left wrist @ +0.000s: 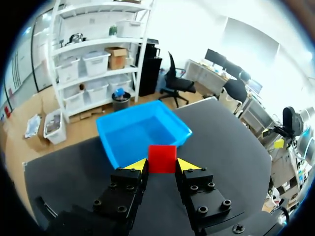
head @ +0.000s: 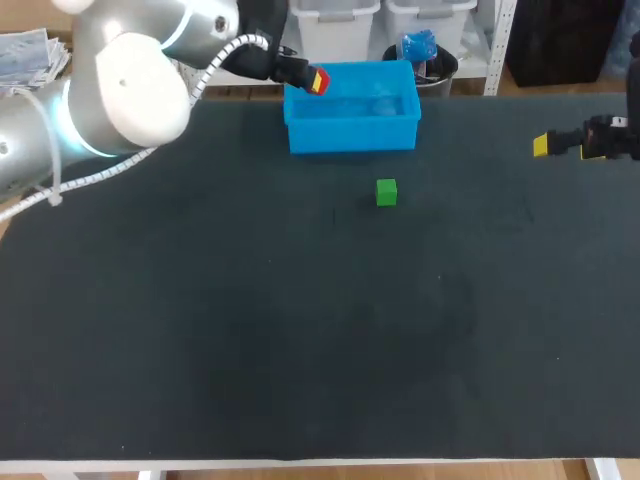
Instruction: Use the left arm to pick the red cube and place it into the blue plastic box first, then use the right arm to grasp the green cube and put it into the same blue plastic box after the first action is fully finished.
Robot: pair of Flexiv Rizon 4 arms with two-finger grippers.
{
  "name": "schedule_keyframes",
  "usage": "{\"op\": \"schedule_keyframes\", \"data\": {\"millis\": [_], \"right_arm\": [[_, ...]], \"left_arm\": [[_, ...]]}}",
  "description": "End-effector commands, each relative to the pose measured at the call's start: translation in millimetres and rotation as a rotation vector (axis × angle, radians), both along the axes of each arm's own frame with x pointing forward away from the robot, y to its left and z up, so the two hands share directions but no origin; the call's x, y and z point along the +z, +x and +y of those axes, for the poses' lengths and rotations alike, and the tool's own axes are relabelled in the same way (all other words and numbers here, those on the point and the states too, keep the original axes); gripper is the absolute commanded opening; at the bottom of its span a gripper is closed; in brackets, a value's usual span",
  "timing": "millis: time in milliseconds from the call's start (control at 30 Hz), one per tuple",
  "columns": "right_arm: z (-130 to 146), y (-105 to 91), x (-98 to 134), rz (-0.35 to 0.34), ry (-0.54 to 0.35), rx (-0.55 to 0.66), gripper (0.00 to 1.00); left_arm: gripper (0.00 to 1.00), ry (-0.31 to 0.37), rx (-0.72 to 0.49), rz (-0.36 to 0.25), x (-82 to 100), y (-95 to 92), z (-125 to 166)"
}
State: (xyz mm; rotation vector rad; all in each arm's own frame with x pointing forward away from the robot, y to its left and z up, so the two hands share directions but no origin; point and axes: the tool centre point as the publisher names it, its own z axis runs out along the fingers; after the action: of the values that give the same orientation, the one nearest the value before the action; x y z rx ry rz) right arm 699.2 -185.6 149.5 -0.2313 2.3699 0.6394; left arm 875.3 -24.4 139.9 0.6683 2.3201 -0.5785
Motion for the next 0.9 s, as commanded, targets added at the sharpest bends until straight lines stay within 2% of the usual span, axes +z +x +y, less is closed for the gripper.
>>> {"op": "schedule_keyframes", "data": {"millis": [33,267,467,900], "right_arm": [[0,0.7,0,0.001,-0.002,-0.001,1.0],[0,0.7,0,0.001,-0.002,-0.001,1.0],[0,0.7,0,0.001,-0.002,-0.001,1.0],[0,0.7,0,0.001,-0.002,-0.001,1.0]], "left_arm": [[0.0,0.003,-0.003,0.014,-14.6,28.1,-12],[0.0,0.008,0.011,0.02,-29.5,49.6,-22],[0.0,0.041,0.024,0.03,-40.6,64.0,-30],[0.0,0.094,0.09,0.074,-68.3,77.1,-34]]}}
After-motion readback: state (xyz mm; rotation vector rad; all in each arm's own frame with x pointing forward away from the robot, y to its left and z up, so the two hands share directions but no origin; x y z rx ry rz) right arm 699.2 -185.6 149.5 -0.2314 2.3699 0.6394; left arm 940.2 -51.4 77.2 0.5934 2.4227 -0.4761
